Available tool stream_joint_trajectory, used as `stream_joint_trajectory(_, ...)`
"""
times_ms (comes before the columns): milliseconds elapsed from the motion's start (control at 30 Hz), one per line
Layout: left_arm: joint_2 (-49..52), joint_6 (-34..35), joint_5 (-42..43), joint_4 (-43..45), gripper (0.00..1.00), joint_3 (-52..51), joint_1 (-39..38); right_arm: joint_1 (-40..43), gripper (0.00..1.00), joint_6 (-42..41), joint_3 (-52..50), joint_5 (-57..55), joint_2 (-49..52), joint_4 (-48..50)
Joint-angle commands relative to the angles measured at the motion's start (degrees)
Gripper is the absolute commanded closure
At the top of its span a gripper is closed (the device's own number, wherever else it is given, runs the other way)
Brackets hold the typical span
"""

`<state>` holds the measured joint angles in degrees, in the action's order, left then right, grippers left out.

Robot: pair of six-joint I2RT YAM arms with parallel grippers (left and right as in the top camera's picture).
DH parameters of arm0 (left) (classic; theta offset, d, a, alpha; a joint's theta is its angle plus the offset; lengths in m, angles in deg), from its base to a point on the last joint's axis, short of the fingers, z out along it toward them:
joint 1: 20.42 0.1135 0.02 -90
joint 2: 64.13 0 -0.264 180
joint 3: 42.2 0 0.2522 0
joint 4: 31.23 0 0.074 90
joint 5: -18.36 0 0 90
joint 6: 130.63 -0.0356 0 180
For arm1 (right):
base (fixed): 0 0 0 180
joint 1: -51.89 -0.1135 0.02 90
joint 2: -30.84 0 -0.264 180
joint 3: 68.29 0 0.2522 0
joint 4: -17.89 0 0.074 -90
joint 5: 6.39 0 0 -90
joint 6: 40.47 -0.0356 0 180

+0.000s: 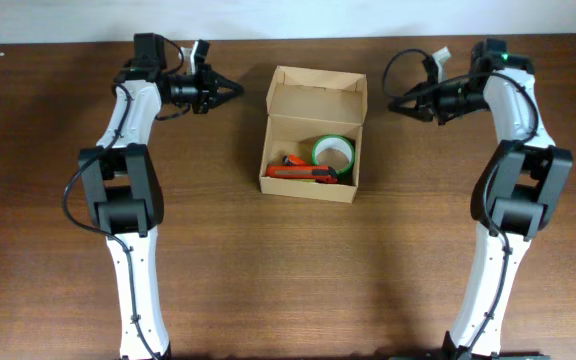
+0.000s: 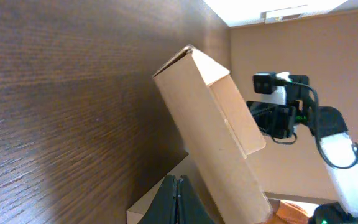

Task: Pack container
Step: 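Raise both grippers to the box lid and push it upward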

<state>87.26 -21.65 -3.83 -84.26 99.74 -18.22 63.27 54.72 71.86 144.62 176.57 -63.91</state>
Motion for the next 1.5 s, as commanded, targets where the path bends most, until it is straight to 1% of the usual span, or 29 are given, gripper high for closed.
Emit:
stream_joint_trajectory(0,1.6,1.2,1.8,0.4,0.98,1.0,-0.4,0.2,0.96,0.3,1.0,3.3,2.9,0.6)
stream_joint_trajectory(67,1.8,2.5,1.4,2.3,0.99,1.0,-0.9,0.0,0.97,-0.2,1.0,3.3,3.9,1.4)
stream_joint_trajectory(200,4.5,9.9,3.1,8.5,0.98,1.0,-2.8,-1.0,0.96,-1.2,1.0,3.3,5.4,2.8)
stream_joint_trajectory(667,6.1,13.8,3.8,13.8,0.98,1.0,-7.2,-5.9,0.97,-1.4,1.0,3.3,5.7,3.7)
stream_joint_trajectory(867,6.1,14.7,5.8,18.0,0.98,1.4,-7.6,-6.5,0.96,-1.3,1.0,8.5,5.7,5.3)
stream_joint_trajectory(933,6.1,14.7,5.8,20.8,0.99,3.0,-7.6,-6.5,0.96,-0.9,1.6,11.7,5.7,5.5)
stream_joint_trajectory(1000,6.1,14.7,6.4,22.8,0.98,5.4,-7.4,-6.5,0.96,-0.9,3.7,13.0,5.5,5.3)
stream_joint_trajectory(1100,6.1,13.4,7.7,22.8,0.98,10.2,-7.2,-6.5,0.96,-1.0,8.8,12.9,4.0,4.2)
stream_joint_trajectory(1167,6.1,13.0,8.2,22.7,0.99,13.6,-7.2,-6.5,0.96,-1.1,14.5,11.9,3.7,0.9)
stream_joint_trajectory(1200,6.1,12.9,9.1,22.7,0.98,15.0,-7.2,-6.5,0.96,-0.4,17.8,10.2,3.7,-2.3)
stream_joint_trajectory(1267,5.4,9.3,9.0,18.9,0.99,17.3,-7.3,-6.5,0.96,3.6,23.7,6.0,3.7,-9.9)
stream_joint_trajectory(1300,4.4,4.6,7.0,13.3,0.99,18.4,-7.4,-6.5,0.96,5.6,26.8,3.5,3.7,-14.1)
stream_joint_trajectory(1367,0.2,-13.3,-4.0,-7.3,0.98,19.9,-7.6,-6.5,0.96,9.1,31.4,1.6,3.7,-20.6)
stream_joint_trajectory(1400,-2.2,-21.8,-8.9,-16.1,0.98,20.0,-7.8,-6.6,0.96,10.7,33.1,0.4,3.7,-23.5)
stream_joint_trajectory(1433,-4.3,-27.7,-12.6,-22.8,0.98,20.0,-8.1,-6.8,0.96,13.2,34.5,-0.8,3.7,-26.9)
stream_joint_trajectory(1467,-5.8,-31.0,-13.6,-26.8,0.98,20.0,-8.3,-7.1,0.96,15.0,35.6,-2.1,3.7,-29.3)
